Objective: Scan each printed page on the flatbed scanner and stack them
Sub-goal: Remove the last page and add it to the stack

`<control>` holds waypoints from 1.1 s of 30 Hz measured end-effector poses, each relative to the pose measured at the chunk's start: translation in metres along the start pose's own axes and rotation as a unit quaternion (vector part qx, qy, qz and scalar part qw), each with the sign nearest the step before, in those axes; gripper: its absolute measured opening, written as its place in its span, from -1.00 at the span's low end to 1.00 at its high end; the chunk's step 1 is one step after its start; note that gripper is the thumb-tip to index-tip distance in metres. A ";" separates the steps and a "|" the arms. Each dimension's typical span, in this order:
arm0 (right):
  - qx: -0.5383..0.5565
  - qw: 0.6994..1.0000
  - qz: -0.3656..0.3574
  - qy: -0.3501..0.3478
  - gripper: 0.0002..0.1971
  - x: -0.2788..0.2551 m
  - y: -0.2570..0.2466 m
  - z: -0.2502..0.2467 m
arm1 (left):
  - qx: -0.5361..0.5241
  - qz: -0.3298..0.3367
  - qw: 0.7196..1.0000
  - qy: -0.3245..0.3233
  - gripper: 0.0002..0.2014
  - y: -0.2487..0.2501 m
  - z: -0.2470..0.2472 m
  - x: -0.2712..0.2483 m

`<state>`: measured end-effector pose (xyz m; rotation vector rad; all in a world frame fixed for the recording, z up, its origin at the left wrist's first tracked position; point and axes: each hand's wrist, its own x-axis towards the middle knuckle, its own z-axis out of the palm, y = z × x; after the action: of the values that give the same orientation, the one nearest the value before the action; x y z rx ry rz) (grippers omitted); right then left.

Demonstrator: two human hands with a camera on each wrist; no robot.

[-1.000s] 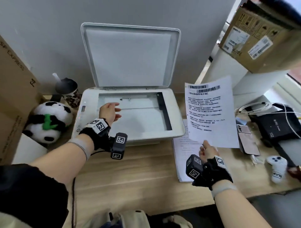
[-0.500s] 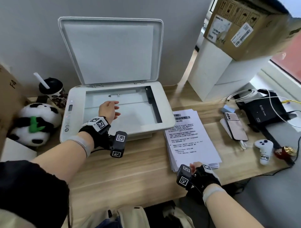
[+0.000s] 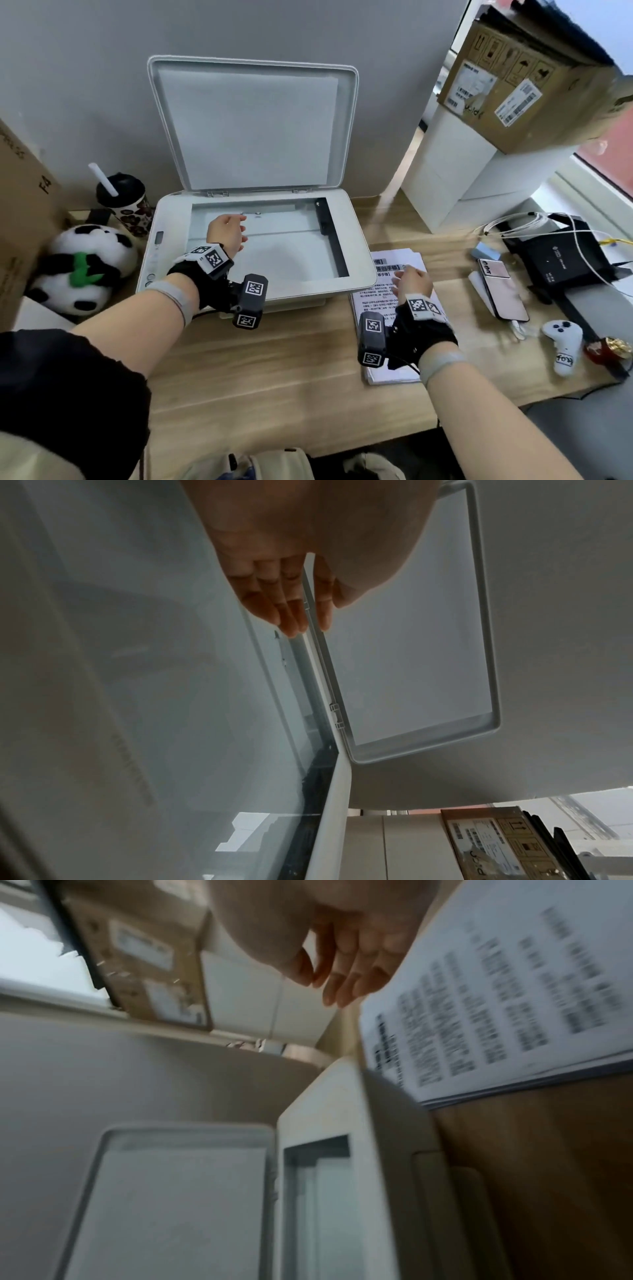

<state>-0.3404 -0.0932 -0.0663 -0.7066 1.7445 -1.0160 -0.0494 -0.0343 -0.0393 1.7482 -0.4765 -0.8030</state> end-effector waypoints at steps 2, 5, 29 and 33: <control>0.012 0.999 -0.031 -0.043 -0.81 -0.008 -0.023 0.028 | 0.004 -0.003 1.000 0.007 -0.69 0.005 -0.005 0.007; 0.013 0.993 -0.073 -0.093 -0.88 -0.019 -0.053 0.063 | 0.002 -0.007 1.000 0.017 -0.73 0.018 -0.015 0.019; 0.038 0.976 -0.127 -0.172 -0.85 0.012 -0.127 0.165 | -0.043 0.049 0.988 0.140 -0.58 0.109 -0.066 0.120; 0.088 0.973 -0.153 -0.149 -0.85 -0.005 -0.134 0.149 | -0.117 0.115 0.961 0.224 -0.72 0.104 -0.073 0.099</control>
<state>-0.1979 -0.2011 0.0246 -0.9774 1.2945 -1.1876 0.0792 -0.0848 0.0433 1.5559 -0.2576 -0.2687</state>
